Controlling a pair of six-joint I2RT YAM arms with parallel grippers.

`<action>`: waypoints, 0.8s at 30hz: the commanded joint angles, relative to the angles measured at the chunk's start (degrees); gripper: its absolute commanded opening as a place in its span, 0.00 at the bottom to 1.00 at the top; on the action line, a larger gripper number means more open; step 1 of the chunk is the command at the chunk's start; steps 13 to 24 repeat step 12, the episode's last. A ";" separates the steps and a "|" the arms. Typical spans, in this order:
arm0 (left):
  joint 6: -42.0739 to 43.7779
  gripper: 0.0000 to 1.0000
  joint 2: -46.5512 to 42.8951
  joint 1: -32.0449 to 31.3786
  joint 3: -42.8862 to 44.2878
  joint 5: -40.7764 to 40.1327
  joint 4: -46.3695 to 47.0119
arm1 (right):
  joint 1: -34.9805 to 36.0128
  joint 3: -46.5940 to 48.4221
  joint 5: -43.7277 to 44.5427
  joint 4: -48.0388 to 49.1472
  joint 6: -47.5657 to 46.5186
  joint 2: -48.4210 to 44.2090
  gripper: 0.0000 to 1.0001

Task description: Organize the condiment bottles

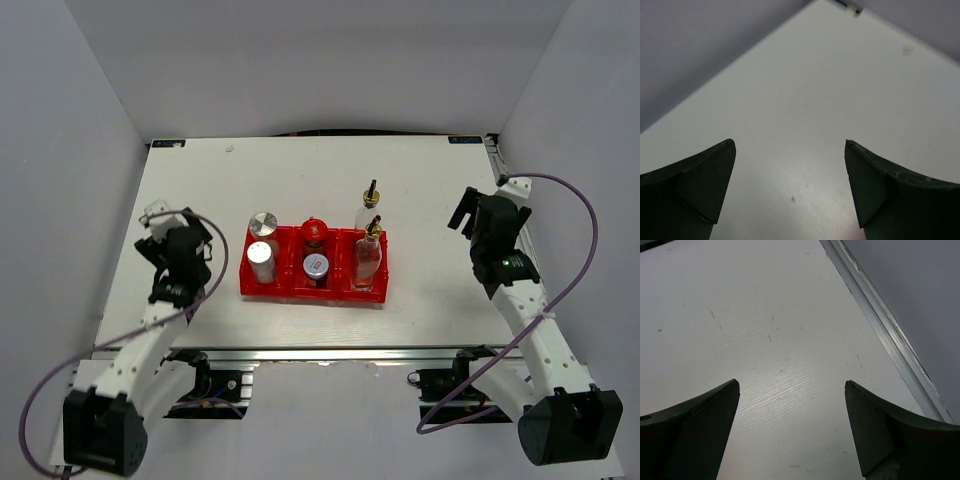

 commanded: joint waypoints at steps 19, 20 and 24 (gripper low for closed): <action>17.03 0.98 -23.07 0.02 -29.11 1.48 39.57 | -0.12 -21.56 0.93 14.29 8.54 -18.92 0.89; 17.03 0.98 -23.07 0.02 -29.11 1.48 39.57 | -0.12 -21.56 0.93 14.29 8.54 -18.92 0.89; 17.03 0.98 -23.07 0.02 -29.11 1.48 39.57 | -0.12 -21.56 0.93 14.29 8.54 -18.92 0.89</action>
